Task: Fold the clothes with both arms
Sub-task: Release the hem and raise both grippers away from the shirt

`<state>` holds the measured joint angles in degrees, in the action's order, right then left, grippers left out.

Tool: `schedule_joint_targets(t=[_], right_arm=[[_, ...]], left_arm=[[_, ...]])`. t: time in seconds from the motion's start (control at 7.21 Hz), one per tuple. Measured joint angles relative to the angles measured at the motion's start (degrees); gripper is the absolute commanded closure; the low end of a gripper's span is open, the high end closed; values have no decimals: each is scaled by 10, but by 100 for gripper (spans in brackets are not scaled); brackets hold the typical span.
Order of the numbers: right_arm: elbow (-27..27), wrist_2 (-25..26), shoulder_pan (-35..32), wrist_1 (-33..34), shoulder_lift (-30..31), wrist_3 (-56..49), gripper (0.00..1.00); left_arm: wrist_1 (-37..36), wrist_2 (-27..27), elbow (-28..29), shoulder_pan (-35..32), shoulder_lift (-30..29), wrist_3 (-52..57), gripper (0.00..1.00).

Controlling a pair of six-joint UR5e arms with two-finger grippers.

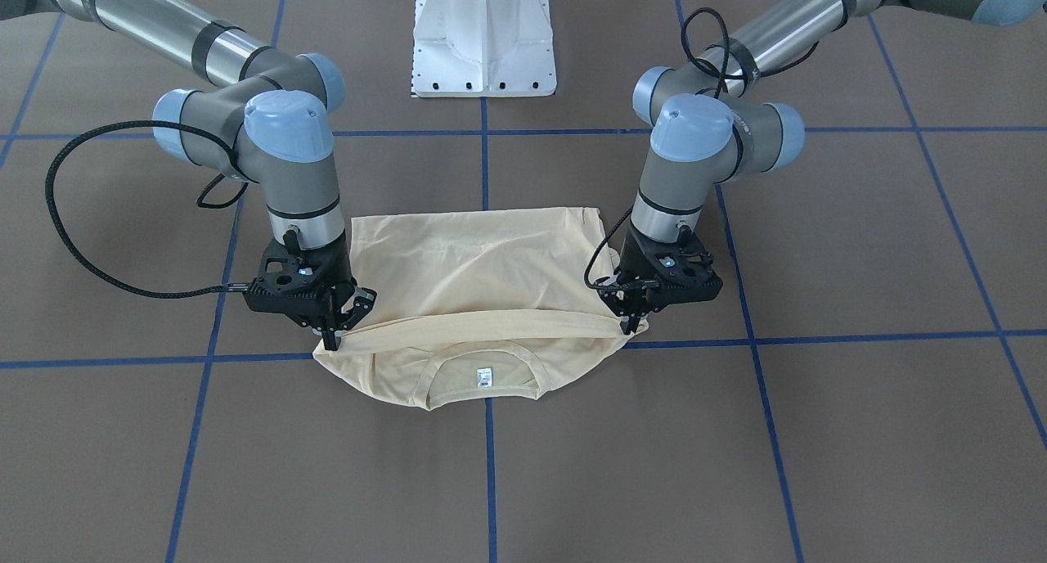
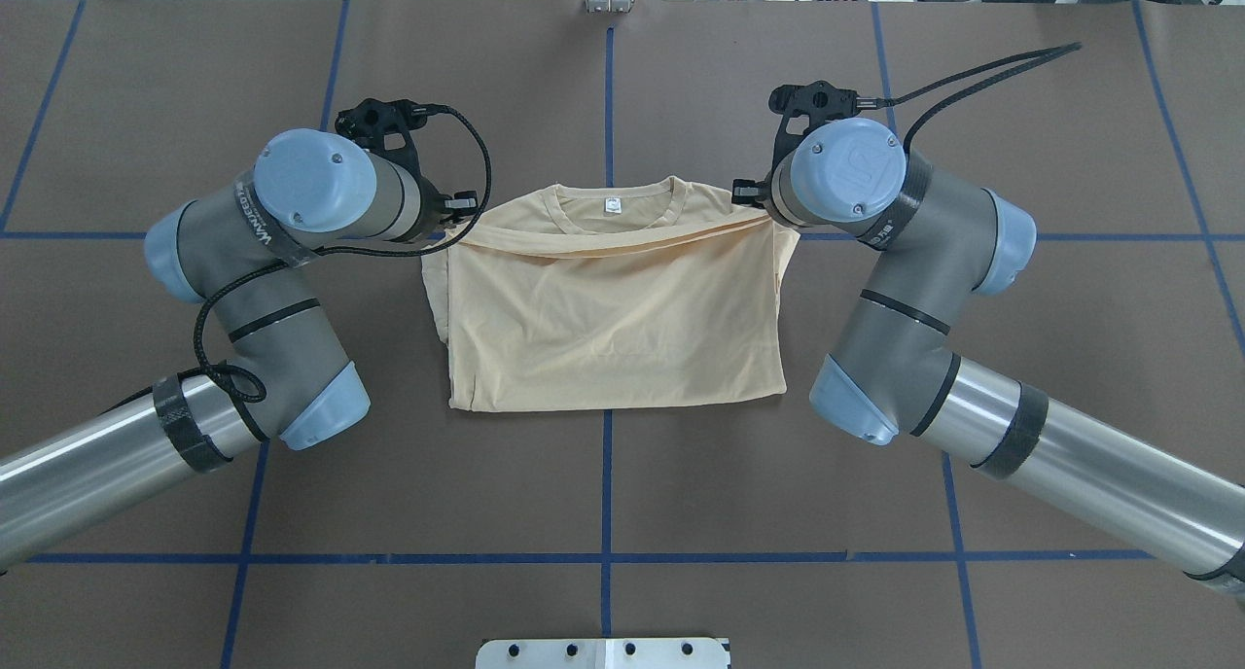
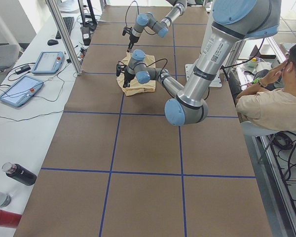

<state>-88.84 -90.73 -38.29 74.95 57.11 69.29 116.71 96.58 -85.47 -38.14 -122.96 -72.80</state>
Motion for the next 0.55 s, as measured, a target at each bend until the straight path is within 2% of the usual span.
schedule_joint_targets(t=[0.28,0.55], right_arm=[[-1,-22,-20,0,-5,-22,0],[-4,-77,-41,-2,-3,-58,0]], left_arm=[[11,5,-24,-8,9,67,0],[12,35,-91,-15,56,108,0]])
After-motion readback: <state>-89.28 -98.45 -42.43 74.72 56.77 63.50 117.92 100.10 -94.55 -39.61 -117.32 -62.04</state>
